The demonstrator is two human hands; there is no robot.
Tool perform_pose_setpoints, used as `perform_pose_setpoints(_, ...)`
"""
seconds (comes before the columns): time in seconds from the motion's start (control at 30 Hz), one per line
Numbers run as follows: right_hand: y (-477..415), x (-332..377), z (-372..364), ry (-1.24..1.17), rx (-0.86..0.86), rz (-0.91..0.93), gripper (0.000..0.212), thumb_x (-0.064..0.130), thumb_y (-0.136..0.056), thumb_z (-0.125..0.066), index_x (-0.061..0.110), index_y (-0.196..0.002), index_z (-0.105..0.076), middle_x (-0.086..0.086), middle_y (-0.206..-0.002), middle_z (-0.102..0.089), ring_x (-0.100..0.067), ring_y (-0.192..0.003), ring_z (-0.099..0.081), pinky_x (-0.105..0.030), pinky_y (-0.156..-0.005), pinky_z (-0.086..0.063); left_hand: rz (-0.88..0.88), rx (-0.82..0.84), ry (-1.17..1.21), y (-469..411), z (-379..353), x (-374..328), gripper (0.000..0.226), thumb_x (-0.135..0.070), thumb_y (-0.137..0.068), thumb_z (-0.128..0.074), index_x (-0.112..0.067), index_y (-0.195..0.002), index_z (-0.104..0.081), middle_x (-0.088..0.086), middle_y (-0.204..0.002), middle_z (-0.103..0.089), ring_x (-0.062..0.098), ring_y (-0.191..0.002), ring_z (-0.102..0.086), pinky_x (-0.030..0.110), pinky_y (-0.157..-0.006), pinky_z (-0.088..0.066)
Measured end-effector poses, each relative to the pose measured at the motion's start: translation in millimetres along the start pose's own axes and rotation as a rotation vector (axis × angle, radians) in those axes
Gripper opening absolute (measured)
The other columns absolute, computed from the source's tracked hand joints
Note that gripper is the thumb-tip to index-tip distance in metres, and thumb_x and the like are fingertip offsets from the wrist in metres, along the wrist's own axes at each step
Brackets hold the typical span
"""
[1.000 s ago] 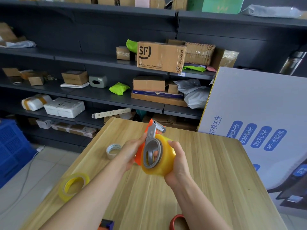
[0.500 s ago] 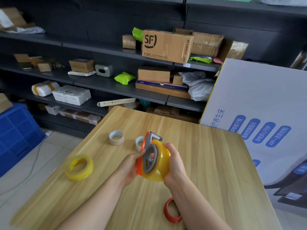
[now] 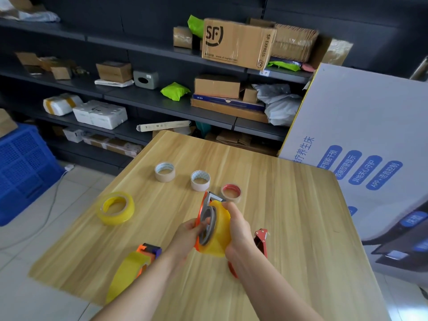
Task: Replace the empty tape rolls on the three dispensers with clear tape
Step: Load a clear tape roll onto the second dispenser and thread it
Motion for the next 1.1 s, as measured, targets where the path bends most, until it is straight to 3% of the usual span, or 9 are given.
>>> perform_pose_setpoints(0.13,2.8,-25.3,0.2,0.034,-0.033,-0.038,0.054,0.044,-0.058,-0.073,0.008,-0.099,-0.071,-0.015,-0.078,-0.075,-0.032,-0.070,-0.069,-0.051,-0.089,-0.054,0.119,-0.056,-0.008,12.5,13.5,22.7,0.052,-0.042,-0.078,-0.070,0.000,-0.107,-0.065,0.011,-0.088,-0.073,0.021,-0.077,-0.067,0.030,-0.068,-0.051)
perform_pose_setpoints(0.23,10.5,-47.7,-0.4,0.029,-0.026,-0.103,0.049,0.038,-0.057,-0.069,0.003,-0.092,-0.073,-0.015,-0.075,-0.072,-0.031,-0.065,-0.066,-0.050,-0.089,-0.052,0.212,-0.042,-0.029,26.7,26.3,43.1,0.056,-0.050,-0.078,-0.068,-0.001,-0.106,-0.066,0.018,-0.095,-0.073,0.025,-0.080,-0.067,0.032,-0.065,-0.053)
perform_pose_setpoints(0.37,17.0,-80.6,2.8,0.054,-0.063,-0.149,0.044,0.038,-0.068,-0.059,0.003,-0.091,-0.073,-0.016,-0.075,-0.070,-0.031,-0.066,-0.065,-0.039,-0.075,-0.053,0.327,-0.072,-0.044,46.3,40.3,69.2,0.036,-0.039,-0.094,-0.054,-0.006,-0.096,-0.069,0.012,-0.081,-0.074,0.024,-0.074,-0.068,0.030,-0.058,-0.054)
perform_pose_setpoints(0.5,23.4,-107.9,7.0,0.124,-0.111,-0.200,0.057,0.042,-0.061,-0.060,0.005,-0.103,-0.070,-0.017,-0.086,-0.073,-0.033,-0.078,-0.069,-0.040,-0.081,-0.053,0.446,-0.060,-0.059,58.0,50.8,94.0,0.026,-0.023,-0.094,-0.052,-0.005,-0.089,-0.070,0.010,-0.069,-0.072,0.025,-0.071,-0.067,0.038,-0.069,-0.057)
perform_pose_setpoints(0.6,19.1,-126.0,9.1,0.178,-0.149,-0.222,0.074,0.049,-0.044,-0.062,0.011,-0.107,-0.069,-0.019,-0.106,-0.073,-0.036,-0.098,-0.069,-0.046,-0.094,-0.052,0.513,-0.055,-0.063,60.8,55.5,105.6,0.025,-0.022,-0.095,-0.051,-0.006,-0.093,-0.070,0.010,-0.074,-0.073,0.024,-0.073,-0.068,0.034,-0.062,-0.057)
perform_pose_setpoints(0.77,13.4,-140.3,11.0,0.251,-0.146,-0.247,0.048,0.047,-0.072,-0.060,0.013,-0.105,-0.065,-0.016,-0.105,-0.070,-0.032,-0.092,-0.067,-0.038,-0.081,-0.051,0.593,-0.065,-0.030,59.5,60.5,114.5,0.024,-0.023,-0.097,-0.049,-0.010,-0.097,-0.069,0.014,-0.088,-0.074,0.028,-0.083,-0.068,0.036,-0.068,-0.057)
perform_pose_setpoints(0.9,5.1,-149.4,12.6,0.288,-0.143,-0.253,0.060,0.051,-0.068,-0.061,0.013,-0.115,-0.060,-0.014,-0.111,-0.068,-0.031,-0.097,-0.066,-0.038,-0.081,-0.052,0.655,-0.062,-0.024,53.3,63.7,120.6,0.026,-0.019,-0.099,-0.044,-0.010,-0.091,-0.067,0.014,-0.087,-0.072,0.028,-0.081,-0.067,0.037,-0.062,-0.056)
perform_pose_setpoints(1.0,-0.5,-156.2,16.4,0.329,-0.147,-0.263,0.051,0.047,-0.081,-0.060,0.012,-0.118,-0.058,-0.012,-0.110,-0.066,-0.028,-0.094,-0.064,-0.036,-0.078,-0.051,0.686,-0.090,-0.059,50.3,63.6,122.5,0.029,-0.019,-0.101,-0.039,-0.011,-0.091,-0.064,0.015,-0.087,-0.070,0.029,-0.079,-0.066,0.035,-0.055,-0.055)
perform_pose_setpoints(1.1,-4.9,-160.7,19.3,0.351,-0.139,-0.266,0.049,0.047,-0.082,-0.061,0.013,-0.116,-0.057,-0.012,-0.105,-0.067,-0.028,-0.093,-0.065,-0.040,-0.084,-0.054,0.695,-0.082,-0.150,47.4,64.6,123.9,0.031,-0.022,-0.101,-0.038,-0.010,-0.096,-0.066,0.016,-0.091,-0.071,0.032,-0.084,-0.068,0.036,-0.057,-0.058)
Point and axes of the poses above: each hand's wrist, its own y-axis away from the middle knuckle, its own z-axis out of the back of the hand, x = y × z, the point moved 1 cm from there along -y, towards the middle knuckle
